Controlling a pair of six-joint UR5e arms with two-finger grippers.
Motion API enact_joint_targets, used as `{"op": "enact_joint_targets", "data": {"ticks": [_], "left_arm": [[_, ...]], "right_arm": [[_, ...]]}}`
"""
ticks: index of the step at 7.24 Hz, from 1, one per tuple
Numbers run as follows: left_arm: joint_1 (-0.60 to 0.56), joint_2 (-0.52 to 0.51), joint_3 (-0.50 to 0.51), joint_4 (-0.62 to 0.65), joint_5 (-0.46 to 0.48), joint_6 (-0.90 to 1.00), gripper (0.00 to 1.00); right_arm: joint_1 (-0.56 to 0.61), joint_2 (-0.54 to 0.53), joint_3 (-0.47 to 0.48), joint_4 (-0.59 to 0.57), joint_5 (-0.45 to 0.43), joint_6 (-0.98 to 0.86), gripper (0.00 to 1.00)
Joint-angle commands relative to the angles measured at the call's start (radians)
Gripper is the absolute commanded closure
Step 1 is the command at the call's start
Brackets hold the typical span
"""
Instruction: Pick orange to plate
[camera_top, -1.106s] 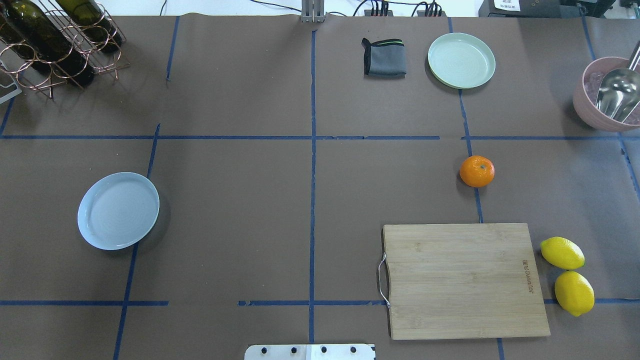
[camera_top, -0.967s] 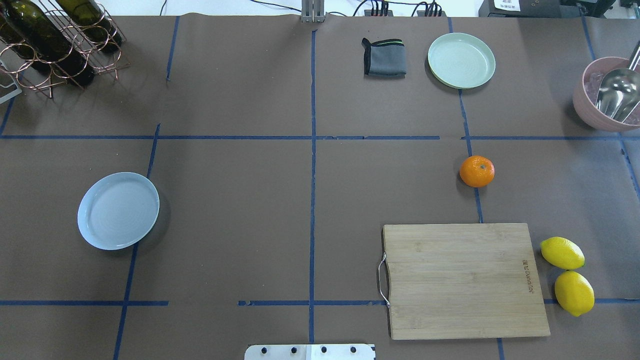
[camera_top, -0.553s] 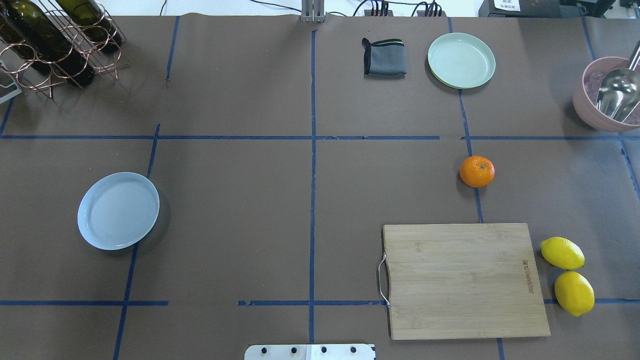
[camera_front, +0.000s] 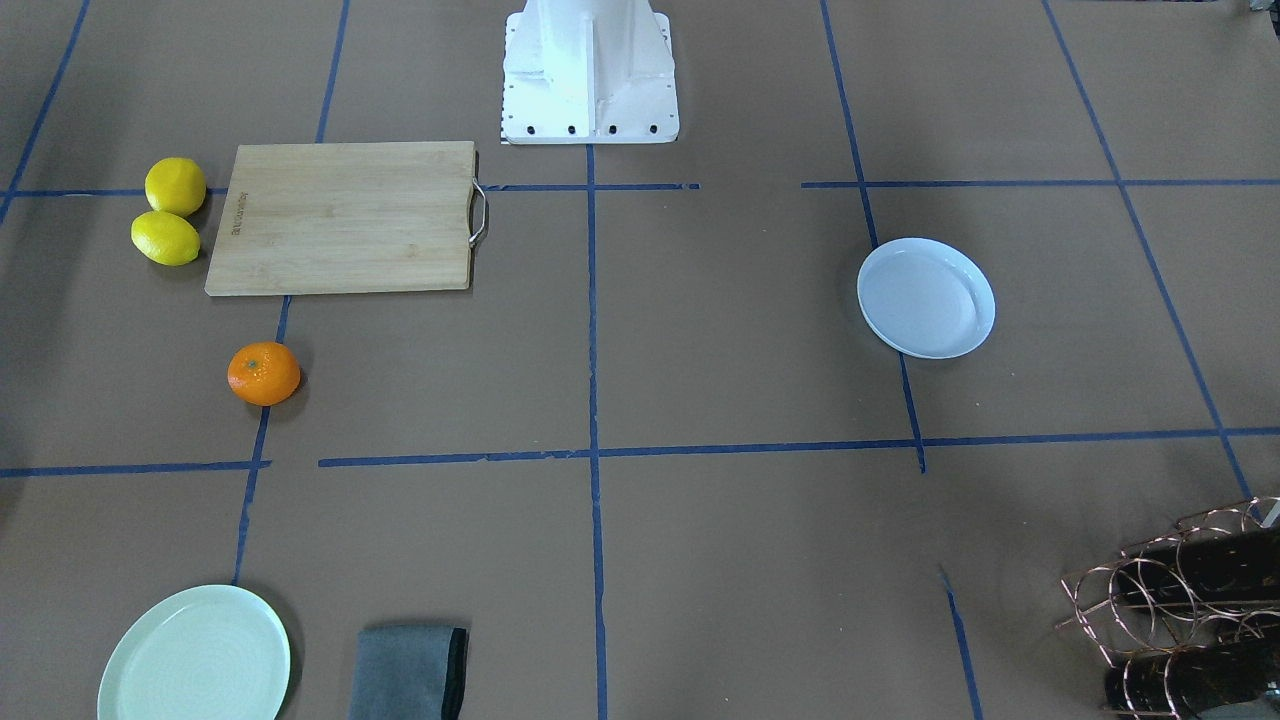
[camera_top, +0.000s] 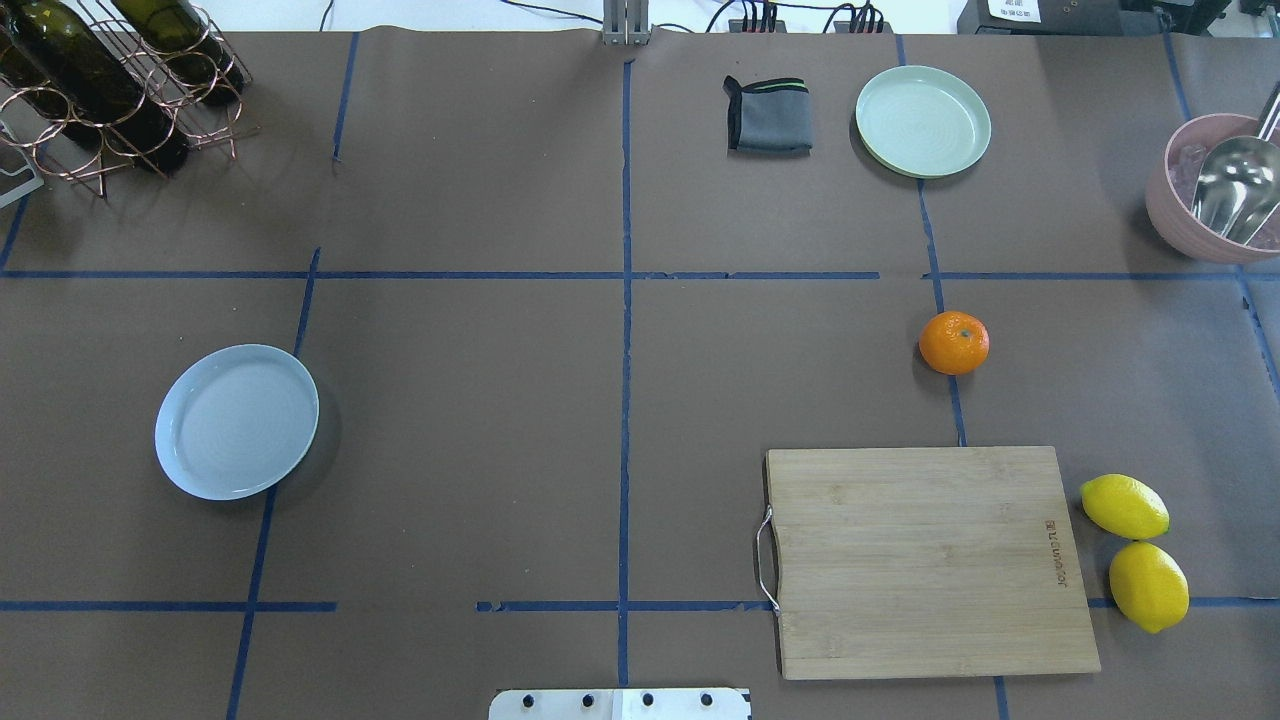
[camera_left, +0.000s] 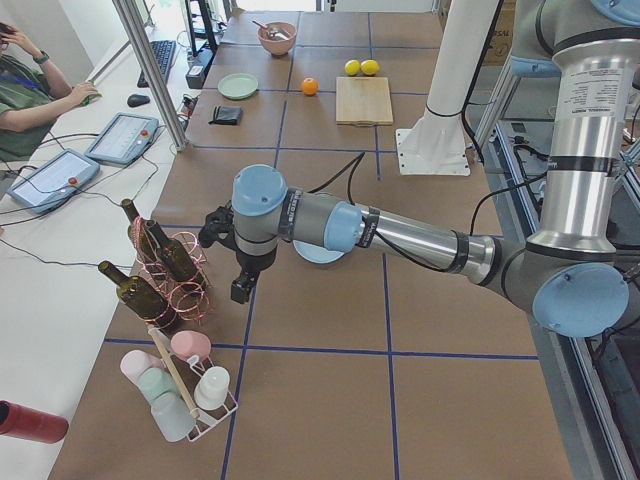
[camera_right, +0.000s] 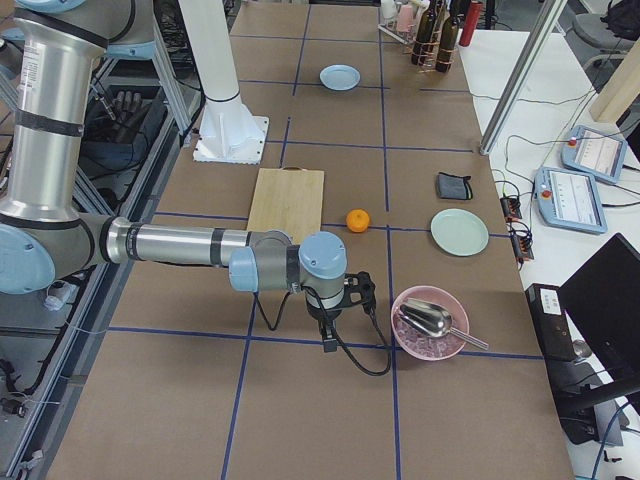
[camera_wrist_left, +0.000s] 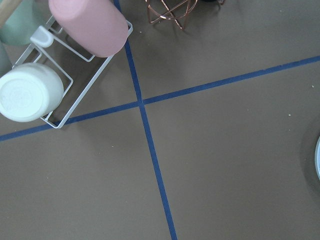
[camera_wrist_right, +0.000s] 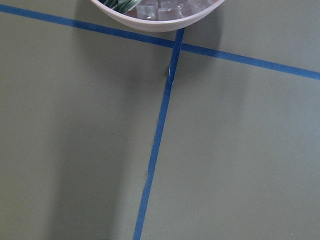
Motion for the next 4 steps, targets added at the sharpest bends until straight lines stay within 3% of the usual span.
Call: {"op": "enact_joint_targets", "data": {"ticks": [1,3,4], "left_arm": [[-0.007,-0.002,0.015,-0.205,-0.001,0.007,0.0],[0.052,0.143,0.019,-0.534,-0.015,-0.02,0.0],[0.166,0.168,0.022,-0.583,-0.018,-0.218,0.0]], "right_arm": [[0.0,0.002,-0.002,0.0,0.004,0.0,0.0],[0.0,-0.001,-0.002,0.0,0.007,0.0,0.0],[0.0,-0.003,-0.003,-0.001,0.009,0.0,0.0]]}}
